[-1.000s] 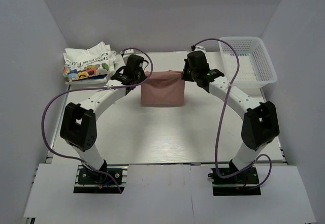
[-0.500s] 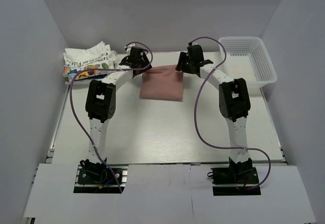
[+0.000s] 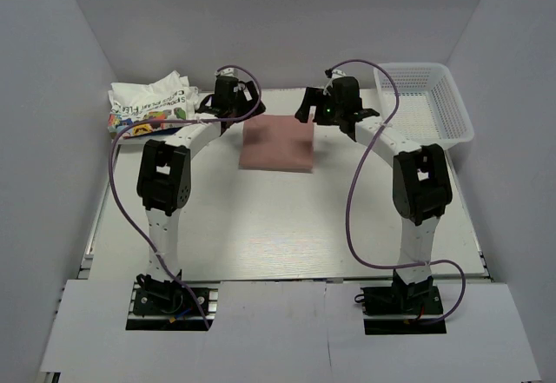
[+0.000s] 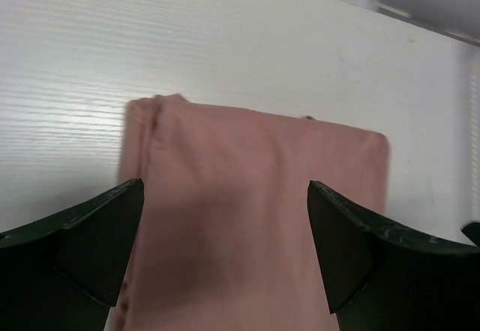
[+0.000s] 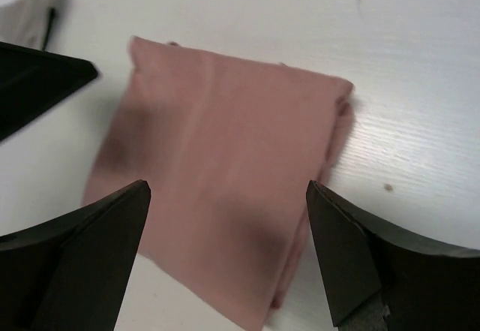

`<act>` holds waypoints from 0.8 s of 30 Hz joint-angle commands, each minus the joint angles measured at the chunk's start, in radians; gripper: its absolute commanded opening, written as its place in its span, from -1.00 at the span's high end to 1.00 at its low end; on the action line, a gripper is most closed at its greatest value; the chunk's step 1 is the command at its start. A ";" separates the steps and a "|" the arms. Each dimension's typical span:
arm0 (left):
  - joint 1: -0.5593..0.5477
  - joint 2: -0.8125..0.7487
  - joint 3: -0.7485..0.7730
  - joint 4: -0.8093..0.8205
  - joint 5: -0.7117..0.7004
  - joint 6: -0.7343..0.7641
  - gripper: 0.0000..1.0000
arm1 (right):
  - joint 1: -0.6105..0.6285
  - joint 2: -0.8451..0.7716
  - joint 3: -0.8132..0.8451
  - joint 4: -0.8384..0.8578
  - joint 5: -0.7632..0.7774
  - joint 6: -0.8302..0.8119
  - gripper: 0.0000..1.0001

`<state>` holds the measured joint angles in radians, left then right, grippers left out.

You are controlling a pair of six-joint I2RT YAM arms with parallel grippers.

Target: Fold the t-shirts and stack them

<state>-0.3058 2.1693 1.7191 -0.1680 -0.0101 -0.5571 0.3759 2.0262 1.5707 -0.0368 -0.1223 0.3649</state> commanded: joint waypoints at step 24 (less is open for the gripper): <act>-0.003 0.187 0.172 0.070 0.233 0.042 -0.99 | -0.019 0.169 0.103 0.130 -0.132 0.060 -0.81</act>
<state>-0.3153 2.4542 1.9202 -0.0315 0.2321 -0.5373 0.3546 2.2852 1.6630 0.1150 -0.2638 0.4816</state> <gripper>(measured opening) 0.993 0.901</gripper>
